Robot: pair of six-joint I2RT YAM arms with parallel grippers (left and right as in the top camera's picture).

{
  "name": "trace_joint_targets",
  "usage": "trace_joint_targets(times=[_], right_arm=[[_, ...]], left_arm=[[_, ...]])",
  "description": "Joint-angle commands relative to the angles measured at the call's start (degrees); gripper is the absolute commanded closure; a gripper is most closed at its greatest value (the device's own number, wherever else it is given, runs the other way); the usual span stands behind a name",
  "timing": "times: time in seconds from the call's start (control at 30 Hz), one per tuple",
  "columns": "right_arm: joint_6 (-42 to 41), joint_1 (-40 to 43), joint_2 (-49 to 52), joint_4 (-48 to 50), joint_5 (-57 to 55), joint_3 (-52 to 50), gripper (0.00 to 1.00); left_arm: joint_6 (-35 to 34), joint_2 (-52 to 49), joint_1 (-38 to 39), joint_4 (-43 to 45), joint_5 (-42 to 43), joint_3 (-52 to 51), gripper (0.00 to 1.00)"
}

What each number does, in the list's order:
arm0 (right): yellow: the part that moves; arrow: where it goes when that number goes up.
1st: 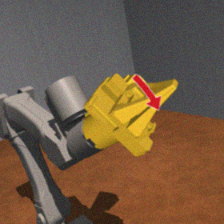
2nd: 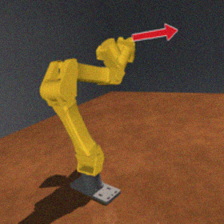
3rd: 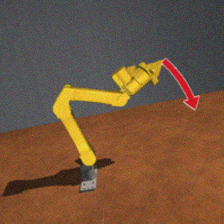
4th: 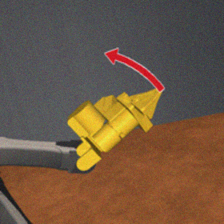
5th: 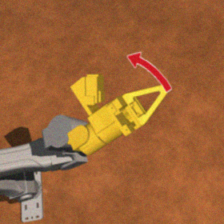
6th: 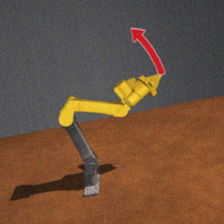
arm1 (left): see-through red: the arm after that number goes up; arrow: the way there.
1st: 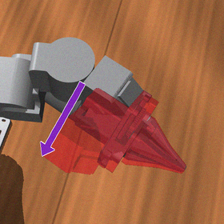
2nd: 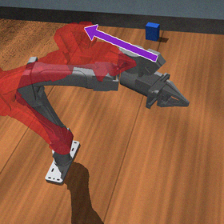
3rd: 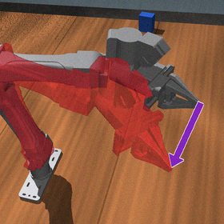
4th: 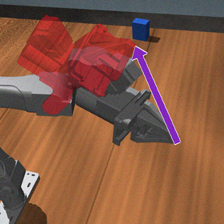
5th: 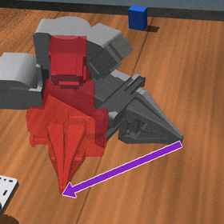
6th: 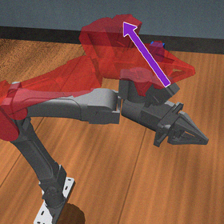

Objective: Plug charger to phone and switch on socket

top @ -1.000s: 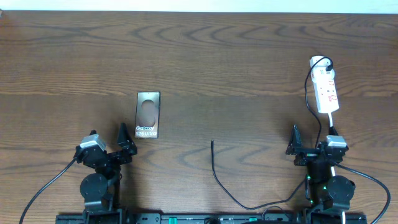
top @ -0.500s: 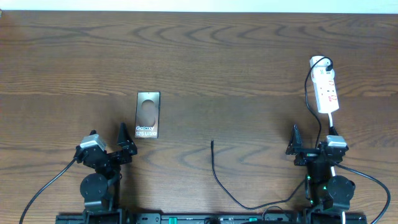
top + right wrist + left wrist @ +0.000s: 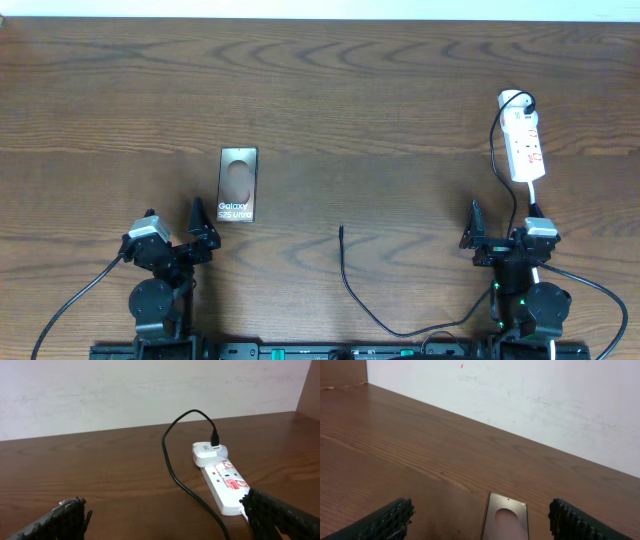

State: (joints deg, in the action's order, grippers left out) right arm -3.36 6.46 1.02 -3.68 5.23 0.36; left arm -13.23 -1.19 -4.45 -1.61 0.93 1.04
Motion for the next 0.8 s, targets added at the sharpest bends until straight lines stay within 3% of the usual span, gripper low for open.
trace_joint_targets(times=[0.0, 0.47, 0.77], right_arm=[[0.9, -0.5, 0.1, -0.3, -0.4, 0.0, 0.01], [0.9, -0.5, 0.1, -0.3, -0.4, 0.0, 0.01], [0.9, -0.5, 0.1, -0.3, -0.4, 0.0, 0.01]], left_arm=[[0.8, -0.2, -0.3, -2.6, -1.6, -0.8, 0.11], [3.3, -1.4, -0.3, -2.7, -1.4, 1.2, 0.11], [9.2, -17.3, -0.3, -2.7, -0.2, 12.8, 0.11]])
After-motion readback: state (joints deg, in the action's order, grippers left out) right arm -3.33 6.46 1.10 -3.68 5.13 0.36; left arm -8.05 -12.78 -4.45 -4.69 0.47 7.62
